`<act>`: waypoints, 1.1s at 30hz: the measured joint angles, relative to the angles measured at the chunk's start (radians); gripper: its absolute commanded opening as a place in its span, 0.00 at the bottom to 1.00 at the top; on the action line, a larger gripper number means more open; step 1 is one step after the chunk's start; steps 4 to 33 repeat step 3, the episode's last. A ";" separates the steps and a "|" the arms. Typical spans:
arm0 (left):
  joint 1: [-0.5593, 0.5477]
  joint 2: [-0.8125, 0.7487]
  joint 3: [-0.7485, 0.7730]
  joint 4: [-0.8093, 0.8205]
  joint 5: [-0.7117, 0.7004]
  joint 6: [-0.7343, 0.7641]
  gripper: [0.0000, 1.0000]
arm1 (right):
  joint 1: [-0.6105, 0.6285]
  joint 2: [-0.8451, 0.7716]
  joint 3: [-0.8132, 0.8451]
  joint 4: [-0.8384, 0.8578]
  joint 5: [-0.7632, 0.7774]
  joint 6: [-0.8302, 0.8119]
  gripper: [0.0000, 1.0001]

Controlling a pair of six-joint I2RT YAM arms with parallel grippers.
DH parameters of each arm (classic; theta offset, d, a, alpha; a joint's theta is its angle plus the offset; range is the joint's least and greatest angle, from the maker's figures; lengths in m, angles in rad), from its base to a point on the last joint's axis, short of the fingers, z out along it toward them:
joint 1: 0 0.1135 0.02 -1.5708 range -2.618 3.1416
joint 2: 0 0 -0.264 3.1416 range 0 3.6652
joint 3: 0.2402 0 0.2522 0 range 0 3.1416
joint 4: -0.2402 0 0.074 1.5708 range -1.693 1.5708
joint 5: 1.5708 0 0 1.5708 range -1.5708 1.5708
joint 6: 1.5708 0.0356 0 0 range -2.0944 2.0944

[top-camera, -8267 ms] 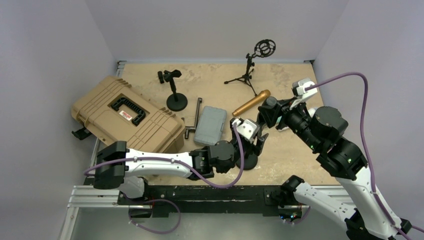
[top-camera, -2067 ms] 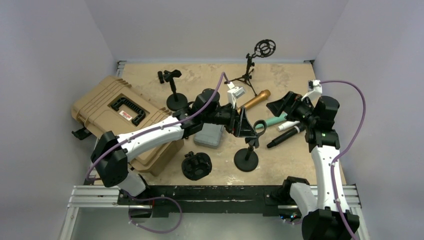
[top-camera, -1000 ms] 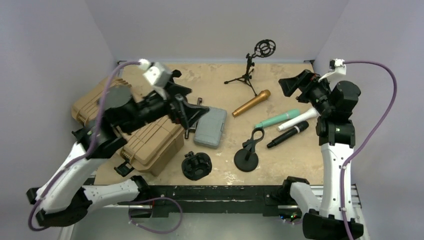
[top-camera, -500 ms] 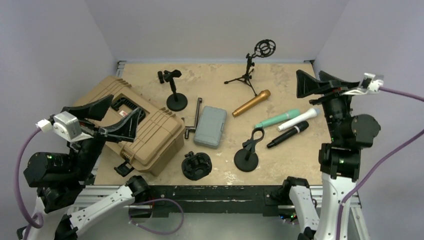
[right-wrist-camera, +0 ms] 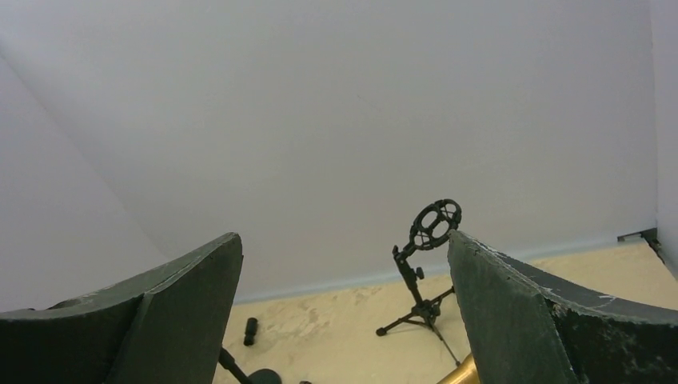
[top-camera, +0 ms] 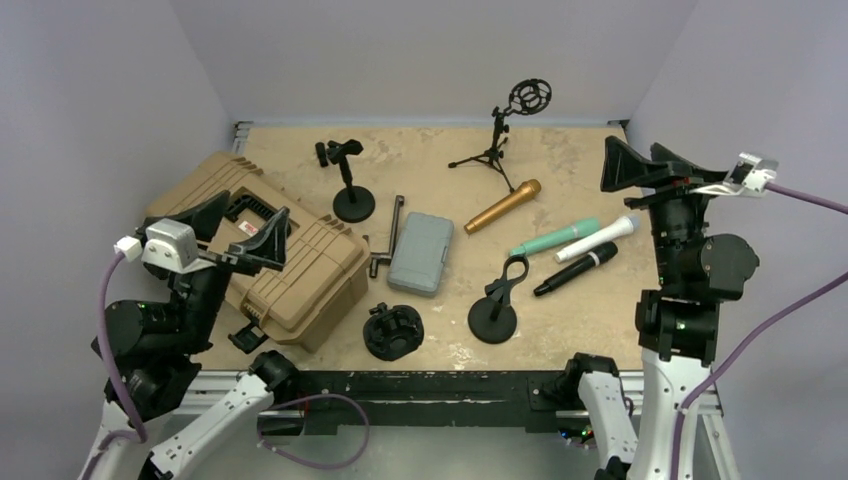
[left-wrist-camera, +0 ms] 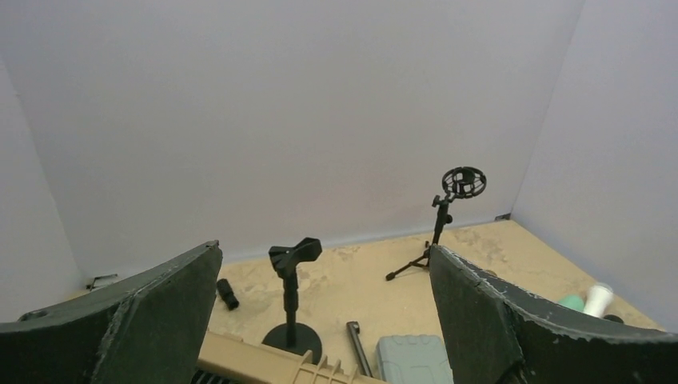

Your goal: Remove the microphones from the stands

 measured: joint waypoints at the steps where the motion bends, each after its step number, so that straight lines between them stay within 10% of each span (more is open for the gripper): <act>1: 0.033 0.003 -0.005 0.000 0.018 -0.013 0.98 | 0.000 0.000 -0.002 -0.001 0.004 0.000 0.99; 33: 0.079 0.013 -0.008 0.000 0.052 -0.035 0.98 | 0.000 0.006 -0.002 0.004 0.002 0.000 0.99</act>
